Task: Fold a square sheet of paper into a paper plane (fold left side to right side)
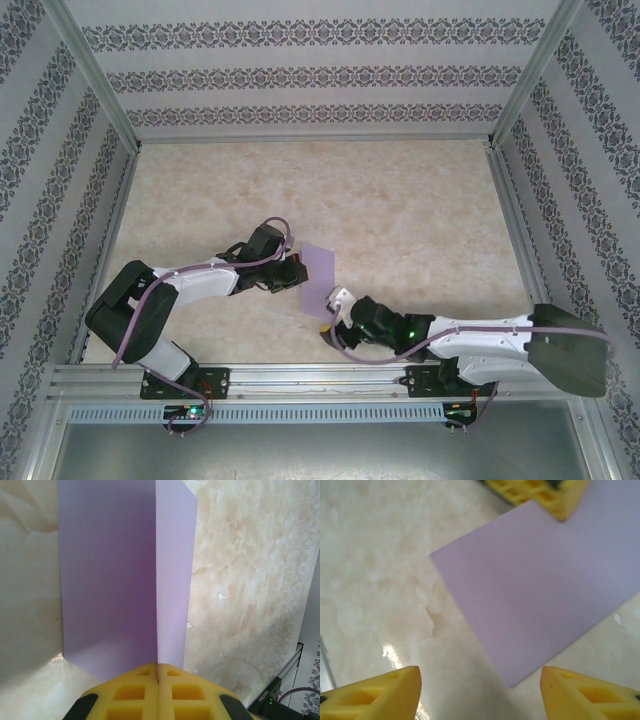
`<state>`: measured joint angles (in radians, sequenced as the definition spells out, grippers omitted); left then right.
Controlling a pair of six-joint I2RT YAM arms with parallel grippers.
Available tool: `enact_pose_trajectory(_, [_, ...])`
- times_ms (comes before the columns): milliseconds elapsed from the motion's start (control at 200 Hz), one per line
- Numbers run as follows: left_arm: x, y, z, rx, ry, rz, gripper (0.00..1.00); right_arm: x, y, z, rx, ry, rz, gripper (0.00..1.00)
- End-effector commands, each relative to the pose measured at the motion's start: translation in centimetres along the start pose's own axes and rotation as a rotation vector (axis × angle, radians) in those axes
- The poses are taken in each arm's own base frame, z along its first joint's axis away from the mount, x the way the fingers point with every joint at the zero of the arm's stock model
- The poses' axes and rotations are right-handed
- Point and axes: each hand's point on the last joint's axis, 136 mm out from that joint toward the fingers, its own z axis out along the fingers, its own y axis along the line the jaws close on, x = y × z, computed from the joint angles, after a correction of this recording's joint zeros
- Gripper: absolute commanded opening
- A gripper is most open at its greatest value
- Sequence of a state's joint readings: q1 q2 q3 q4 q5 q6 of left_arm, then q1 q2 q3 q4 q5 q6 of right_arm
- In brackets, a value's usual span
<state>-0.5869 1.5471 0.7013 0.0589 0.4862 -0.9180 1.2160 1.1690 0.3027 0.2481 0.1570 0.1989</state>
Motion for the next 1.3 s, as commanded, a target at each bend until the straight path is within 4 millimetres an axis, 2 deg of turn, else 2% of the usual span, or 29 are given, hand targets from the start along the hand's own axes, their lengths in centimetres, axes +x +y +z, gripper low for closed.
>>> enact_pose_trajectory(0, [0.1,0.4,-0.5,-0.012,-0.001,-0.028,0.0,-1.6,-0.7,0.9,0.15,-0.037,-0.17,0.69])
enact_pose_trajectory(35, [0.1,0.4,-0.5,-0.012,-0.003,-0.028,0.0,-2.4,-0.5,1.2,0.161,-0.044,-0.183,0.71])
enact_pose_trajectory(335, [0.2,0.3,-0.3,-0.013,0.004,-0.025,0.0,-4.4,0.0,4.4,0.223,-0.033,-0.254,0.78])
enact_pose_trajectory(435, [0.3,0.3,-0.2,-0.012,0.005,-0.025,0.0,-4.9,-0.1,5.0,0.243,-0.036,-0.259,0.77])
enact_pose_trajectory(595, [0.4,0.5,0.1,-0.015,0.007,-0.028,0.0,-5.5,-0.4,5.3,0.269,-0.047,-0.243,0.7])
enact_pose_trajectory(700, [0.5,0.7,0.2,-0.02,0.01,-0.029,0.0,-5.5,-0.6,5.3,0.268,-0.048,-0.217,0.61])
enact_pose_trajectory(1079, [0.0,1.1,-0.1,-0.054,-0.002,-0.012,0.18,-3.0,0.0,4.7,0.09,0.008,-0.027,0.01])
enact_pose_trajectory(1199, [-0.3,1.2,-0.5,-0.057,-0.007,-0.007,0.26,-2.7,-0.1,4.3,0.027,0.012,0.06,0.0])
enact_pose_trajectory(1294, [-0.8,1.7,-1.6,-0.08,-0.025,0.001,0.29,-2.5,-0.2,4.2,-0.021,0.017,0.132,0.0])
